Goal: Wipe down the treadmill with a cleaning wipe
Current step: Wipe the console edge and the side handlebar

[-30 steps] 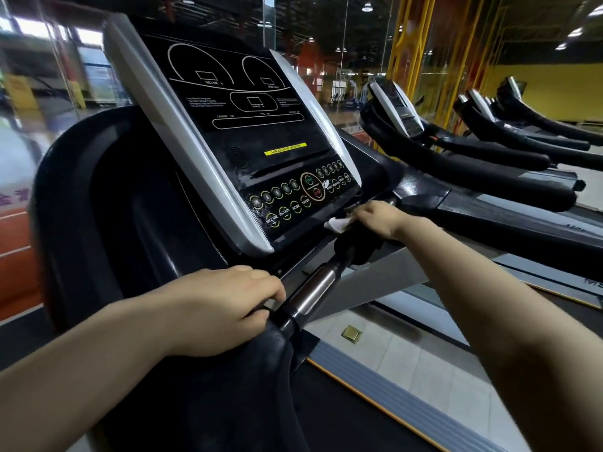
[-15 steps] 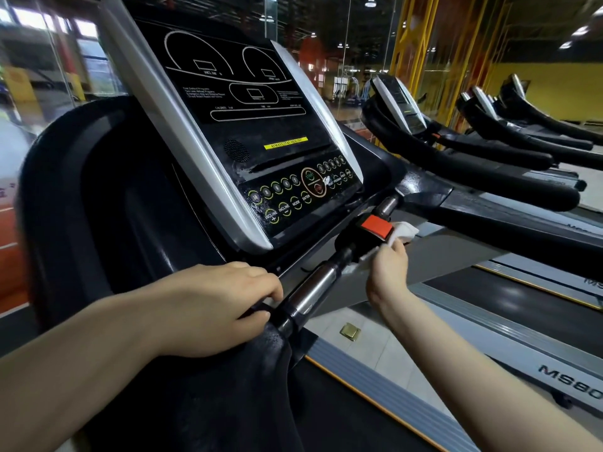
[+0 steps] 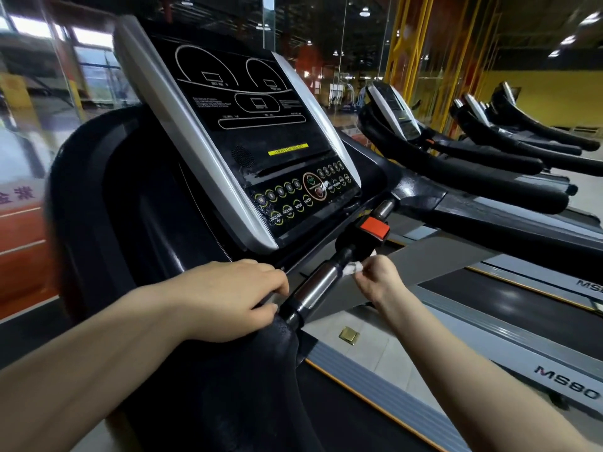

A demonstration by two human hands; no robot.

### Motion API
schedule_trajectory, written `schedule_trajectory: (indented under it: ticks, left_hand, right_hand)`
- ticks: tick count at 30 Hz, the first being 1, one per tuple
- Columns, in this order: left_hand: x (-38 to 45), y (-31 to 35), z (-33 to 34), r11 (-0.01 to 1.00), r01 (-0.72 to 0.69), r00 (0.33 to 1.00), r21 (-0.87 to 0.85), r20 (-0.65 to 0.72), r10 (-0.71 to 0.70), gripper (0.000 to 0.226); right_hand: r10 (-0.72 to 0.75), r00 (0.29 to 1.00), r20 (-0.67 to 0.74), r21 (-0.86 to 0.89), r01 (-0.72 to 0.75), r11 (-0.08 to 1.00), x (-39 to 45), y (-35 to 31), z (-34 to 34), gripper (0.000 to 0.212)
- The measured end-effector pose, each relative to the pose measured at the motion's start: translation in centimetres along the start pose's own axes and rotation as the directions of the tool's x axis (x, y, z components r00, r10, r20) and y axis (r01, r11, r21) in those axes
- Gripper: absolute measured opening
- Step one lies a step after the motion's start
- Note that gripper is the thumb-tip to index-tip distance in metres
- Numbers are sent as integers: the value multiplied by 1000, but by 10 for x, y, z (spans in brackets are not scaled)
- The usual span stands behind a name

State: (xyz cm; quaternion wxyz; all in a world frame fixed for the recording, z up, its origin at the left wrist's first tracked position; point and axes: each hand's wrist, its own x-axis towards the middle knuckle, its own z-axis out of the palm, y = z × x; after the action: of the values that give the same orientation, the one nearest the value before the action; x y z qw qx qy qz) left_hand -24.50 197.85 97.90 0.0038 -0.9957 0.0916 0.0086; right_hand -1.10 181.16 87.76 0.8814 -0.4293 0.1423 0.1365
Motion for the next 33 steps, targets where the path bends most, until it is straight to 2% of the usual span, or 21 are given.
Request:
schedule_trajectory:
  ticks: [3, 5, 7, 11, 14, 16, 18, 20, 21, 23, 26, 30, 33]
  left_hand:
    - [-1, -1, 0, 1000, 0, 1000, -15, 8, 0, 23]
    - [-1, -2, 0, 1000, -9, 1000, -17, -2, 9, 24]
    - [-1, -2, 0, 999, -24, 1000, -21, -15, 24, 24]
    - [-1, -4, 1, 998, -50, 999, -28, -21, 49, 27]
    - [0, -4, 0, 998, -63, 998, -23, -26, 63, 28]
    - [-1, -3, 1, 997, -75, 997, -14, -30, 75, 28]
    - [-1, -4, 2, 996, -87, 996, -8, -37, 87, 27]
    - [-1, -4, 2, 995, -96, 995, -7, -41, 96, 26]
    - [-1, -3, 2, 995, -97, 994, -12, -41, 97, 26]
    - [-2, -3, 0, 994, -108, 993, -20, -46, 107, 26]
    - [-6, -2, -2, 990, -140, 987, -31, -83, 137, 24]
    - [-18, 5, -7, 971, -200, 955, -127, -249, 164, 22]
    - [-32, 13, -12, 972, -209, 919, -105, -360, 159, 20]
  right_hand:
    - [90, 996, -10, -54, -90, 994, -8, -4, 15, 37]
    - [72, 995, -68, -258, -87, 962, -15, -15, 19, 33]
    - [59, 995, -81, -376, -85, 923, -16, -32, 14, 34]
    - [59, 998, 12, -540, -43, 840, -38, -70, 11, 40]
    - [30, 994, 105, -510, 28, 860, -73, -84, 17, 44]
    - [7, 987, 161, -503, 76, 861, -96, -81, 15, 56]
    - [-4, 985, 175, -414, 78, 907, -108, -78, 9, 66]
    - [-29, 977, 209, -368, 106, 924, -116, -78, -4, 46]
    - [-43, 974, 223, -401, 132, 906, -124, -76, -10, 37]
    - [-53, 973, 225, -537, 169, 827, -142, -72, -26, 31]
    - [39, 959, 281, -687, 172, 706, -169, -61, -52, 32]
    - [82, 942, 326, -709, 185, 681, -220, -52, -73, 29]
    - [67, 931, 358, -809, 274, 519, -254, -47, -87, 26]
